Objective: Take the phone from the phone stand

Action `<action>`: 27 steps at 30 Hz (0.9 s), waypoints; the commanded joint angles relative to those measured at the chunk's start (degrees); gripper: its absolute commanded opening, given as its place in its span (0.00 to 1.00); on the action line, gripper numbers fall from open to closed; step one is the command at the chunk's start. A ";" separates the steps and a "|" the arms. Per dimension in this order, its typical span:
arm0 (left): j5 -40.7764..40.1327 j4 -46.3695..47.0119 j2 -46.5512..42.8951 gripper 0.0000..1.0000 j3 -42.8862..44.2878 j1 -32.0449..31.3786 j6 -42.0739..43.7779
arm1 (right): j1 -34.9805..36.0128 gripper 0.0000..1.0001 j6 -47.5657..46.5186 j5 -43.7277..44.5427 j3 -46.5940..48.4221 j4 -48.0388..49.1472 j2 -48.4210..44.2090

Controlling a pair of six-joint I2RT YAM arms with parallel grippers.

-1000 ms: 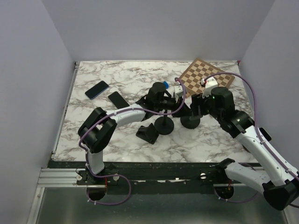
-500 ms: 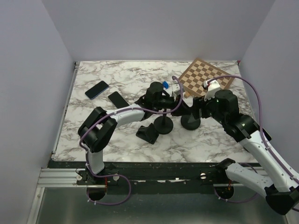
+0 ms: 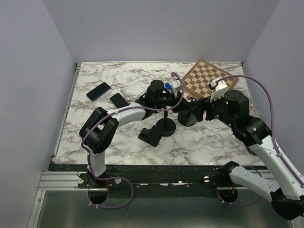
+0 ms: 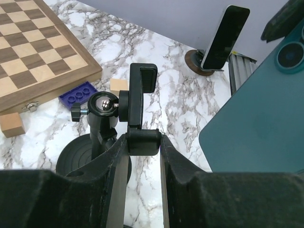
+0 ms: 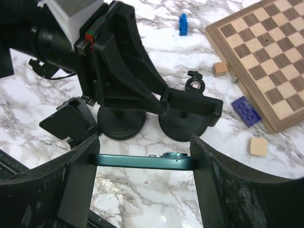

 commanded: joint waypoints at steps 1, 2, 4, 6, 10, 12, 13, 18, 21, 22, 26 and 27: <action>-1.66 -6.08 0.91 0.00 1.57 -2.49 -1.43 | 0.11 0.01 2.79 6.95 4.95 -3.10 -1.42; -1.79 -6.70 1.08 0.00 2.46 -2.98 -1.90 | 0.11 0.01 3.57 8.26 5.64 -3.63 -1.79; -1.80 -7.74 1.62 0.00 4.40 -3.65 -3.14 | 0.11 0.01 5.51 11.07 6.97 -4.17 -2.84; -1.76 -7.56 1.74 0.05 5.15 -4.01 -4.30 | 0.11 0.01 7.45 14.06 8.25 -4.18 -4.08; -2.63 -8.69 0.61 0.33 5.63 -3.99 -5.54 | 0.10 0.01 9.43 17.11 10.29 -4.85 -5.17; -3.43 -8.84 -1.12 0.45 4.91 -3.98 -5.54 | 0.08 0.01 9.56 18.16 10.67 -5.31 -5.28; -3.72 -8.09 -2.39 0.50 4.13 -4.01 -5.69 | 0.11 0.01 9.48 18.28 10.64 -5.32 -5.34; -3.26 -9.33 -6.09 0.70 4.20 -4.02 -6.07 | 0.11 0.01 9.80 16.75 10.31 -4.27 -6.11; -2.23 -10.89 -7.13 0.85 5.50 -4.04 -6.41 | 0.10 0.01 9.71 16.46 10.42 -4.01 -6.02; -2.18 -10.93 -7.54 0.87 5.57 -4.03 -6.73 | 0.09 0.01 9.71 16.47 10.42 -3.96 -5.94; -2.86 -10.60 -10.96 0.88 4.92 -4.25 -8.00 | 0.11 0.01 11.03 17.80 11.46 -5.14 -4.81; -3.38 -10.86 -11.88 0.87 4.79 -4.48 -7.98 | 0.11 0.01 11.61 18.80 12.14 -6.12 -4.12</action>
